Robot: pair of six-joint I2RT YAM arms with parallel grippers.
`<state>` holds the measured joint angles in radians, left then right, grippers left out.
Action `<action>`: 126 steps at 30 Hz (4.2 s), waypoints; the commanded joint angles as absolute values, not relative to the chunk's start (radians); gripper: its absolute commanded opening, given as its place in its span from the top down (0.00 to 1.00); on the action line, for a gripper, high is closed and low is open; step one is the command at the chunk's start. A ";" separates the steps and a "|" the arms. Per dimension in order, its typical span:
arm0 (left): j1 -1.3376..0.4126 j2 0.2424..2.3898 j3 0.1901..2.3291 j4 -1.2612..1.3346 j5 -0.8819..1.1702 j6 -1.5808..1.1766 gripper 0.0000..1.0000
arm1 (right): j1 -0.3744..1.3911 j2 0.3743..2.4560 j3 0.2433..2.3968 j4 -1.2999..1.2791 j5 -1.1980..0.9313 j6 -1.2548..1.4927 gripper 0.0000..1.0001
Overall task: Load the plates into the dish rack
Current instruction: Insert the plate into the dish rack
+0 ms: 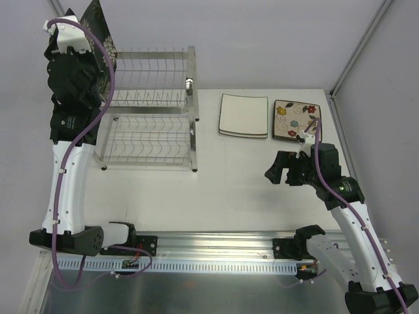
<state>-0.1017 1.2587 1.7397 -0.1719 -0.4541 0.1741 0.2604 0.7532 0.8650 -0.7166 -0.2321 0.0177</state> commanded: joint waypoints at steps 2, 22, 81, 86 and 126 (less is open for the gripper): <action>-0.084 1.236 1.761 0.018 -0.377 0.114 1.00 | 0.256 0.755 0.899 -0.712 -0.235 -0.018 0.01; -0.067 1.177 1.658 0.066 -0.373 0.078 1.00 | 0.255 0.759 0.897 -0.707 -0.233 -0.023 0.00; -0.069 1.166 1.516 0.152 -0.446 0.017 0.97 | 0.252 0.759 0.887 -0.696 -0.229 -0.026 0.00; -0.069 1.167 1.517 0.133 -0.453 0.011 0.95 | 0.250 0.749 0.885 -0.699 -0.225 -0.025 0.00; -0.069 1.085 1.545 0.014 -0.408 -0.064 0.24 | 0.250 0.744 0.899 -0.707 -0.230 -0.021 0.00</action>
<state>-0.0746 1.1183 1.5085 0.0006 -0.4389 -0.0246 0.2569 0.7517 0.8650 -0.7158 -0.2317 -0.0093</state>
